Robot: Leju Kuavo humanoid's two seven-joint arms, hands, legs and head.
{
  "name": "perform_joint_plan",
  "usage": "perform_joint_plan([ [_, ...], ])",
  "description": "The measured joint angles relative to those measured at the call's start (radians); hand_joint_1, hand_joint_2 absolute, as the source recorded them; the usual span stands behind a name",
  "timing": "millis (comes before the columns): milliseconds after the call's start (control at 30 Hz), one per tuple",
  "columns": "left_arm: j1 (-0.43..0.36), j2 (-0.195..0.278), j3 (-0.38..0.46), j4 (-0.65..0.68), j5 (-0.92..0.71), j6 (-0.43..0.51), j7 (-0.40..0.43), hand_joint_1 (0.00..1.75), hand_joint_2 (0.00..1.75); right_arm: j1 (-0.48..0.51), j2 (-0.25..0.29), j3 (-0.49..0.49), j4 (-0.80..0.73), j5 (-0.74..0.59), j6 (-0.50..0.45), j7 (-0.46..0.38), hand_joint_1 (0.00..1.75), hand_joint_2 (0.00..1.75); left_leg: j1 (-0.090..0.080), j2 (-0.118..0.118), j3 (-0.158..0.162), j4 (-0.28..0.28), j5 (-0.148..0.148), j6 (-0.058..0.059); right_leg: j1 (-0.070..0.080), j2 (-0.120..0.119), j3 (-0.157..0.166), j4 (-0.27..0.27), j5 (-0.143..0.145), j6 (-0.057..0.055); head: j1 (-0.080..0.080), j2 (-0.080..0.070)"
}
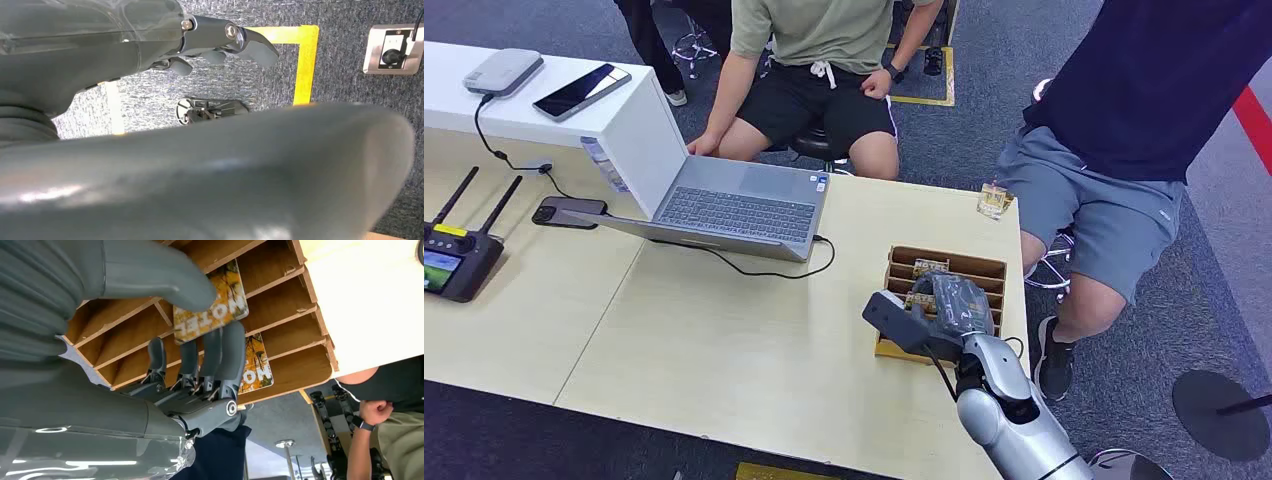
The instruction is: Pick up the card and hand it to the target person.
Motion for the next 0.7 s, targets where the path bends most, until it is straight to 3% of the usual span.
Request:
perform_joint_plan([
  [267, 0.0, 0.0, 0.0, 0.0, 0.0, 0.0, 0.0, 0.0, 0.0, -0.002, 0.0, 0.0, 0.002, -0.001, 0.0, 0.0, 1.45, 1.75, 0.0, 0.0, 0.0, 0.0, 0.0, 0.0, 0.0, 0.0, 0.0, 0.0, 0.0, 0.0, 0.0, 0.0],
  [567, 0.0, 0.0, 0.0, 0.0, 0.0, 0.0, 0.0, 0.0, 0.0, -0.004, 0.0, 0.0, 0.003, -0.001, -0.001, 0.0, 1.33, 1.75, 0.0, 0.0, 0.0, 0.0, 0.0, 0.0, 0.0, 0.0, 0.0, 0.0, 0.0, 0.0, 0.0, 0.0],
  [700, 0.0, 0.0, 0.0, 0.0, 0.0, 0.0, 0.0, 0.0, 0.0, -0.004, 0.0, 0.0, 0.004, -0.001, -0.001, 0.0, 1.07, 1.75, 0.0, 0.0, 0.0, 0.0, 0.0, 0.0, 0.0, 0.0, 0.0, 0.0, 0.0, 0.0, 0.0, 0.0],
])
